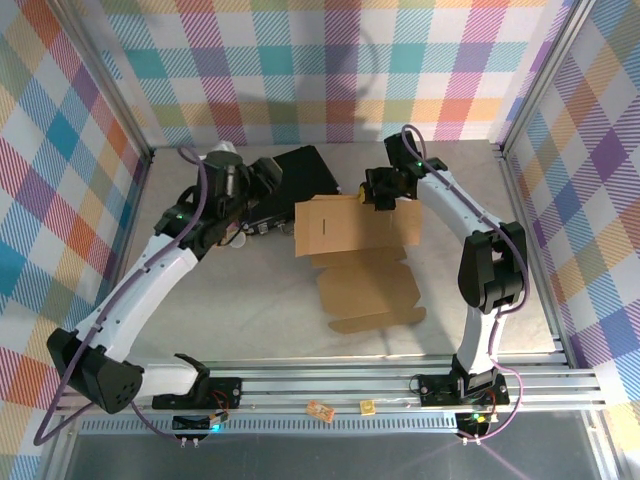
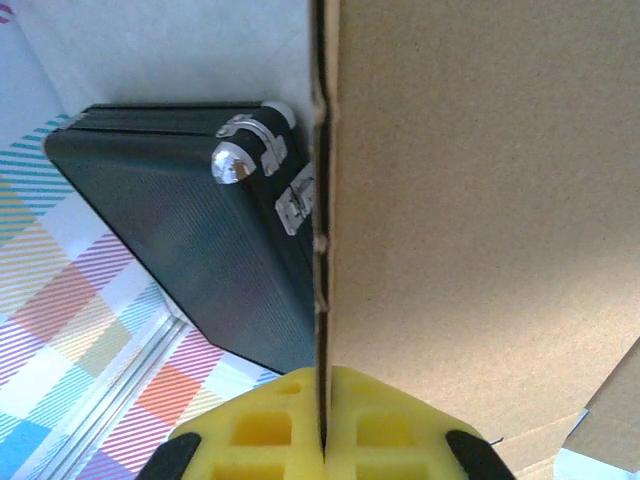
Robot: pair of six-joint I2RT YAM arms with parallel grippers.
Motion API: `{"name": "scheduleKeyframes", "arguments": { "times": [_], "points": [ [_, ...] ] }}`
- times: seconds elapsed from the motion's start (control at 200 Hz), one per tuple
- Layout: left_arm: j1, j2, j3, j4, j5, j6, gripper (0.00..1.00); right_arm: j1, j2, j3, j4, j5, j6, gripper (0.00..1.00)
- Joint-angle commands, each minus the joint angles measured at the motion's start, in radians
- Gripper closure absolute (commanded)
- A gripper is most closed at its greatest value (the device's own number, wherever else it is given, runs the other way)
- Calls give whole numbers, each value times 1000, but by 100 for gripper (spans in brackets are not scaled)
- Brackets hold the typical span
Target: Fold the paper box
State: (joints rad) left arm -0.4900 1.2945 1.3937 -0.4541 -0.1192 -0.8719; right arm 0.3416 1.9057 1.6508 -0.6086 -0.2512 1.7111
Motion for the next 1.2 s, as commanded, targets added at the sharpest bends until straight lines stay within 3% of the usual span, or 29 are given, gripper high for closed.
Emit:
{"name": "scheduleKeyframes", "arguments": {
  "times": [0.0, 0.08, 0.22, 0.455, 1.195],
  "points": [
    [-5, 105, 142, -147, 165, -326, 43, 11, -45, 23, 36, 29, 7, 100],
    [-5, 196, 266, -216, 182, -423, 50, 18, -51, 57, -6, 54, 3, 100],
    [-5, 306, 394, -234, 172, -521, 54, 21, -56, 100, -38, 63, -2, 100],
    [-22, 439, 559, -212, 188, -551, 57, 22, -83, 193, -116, 83, -18, 100],
    [-45, 532, 583, -165, 258, -524, 58, 22, -78, 253, -128, 88, -16, 100]
  ]
}}
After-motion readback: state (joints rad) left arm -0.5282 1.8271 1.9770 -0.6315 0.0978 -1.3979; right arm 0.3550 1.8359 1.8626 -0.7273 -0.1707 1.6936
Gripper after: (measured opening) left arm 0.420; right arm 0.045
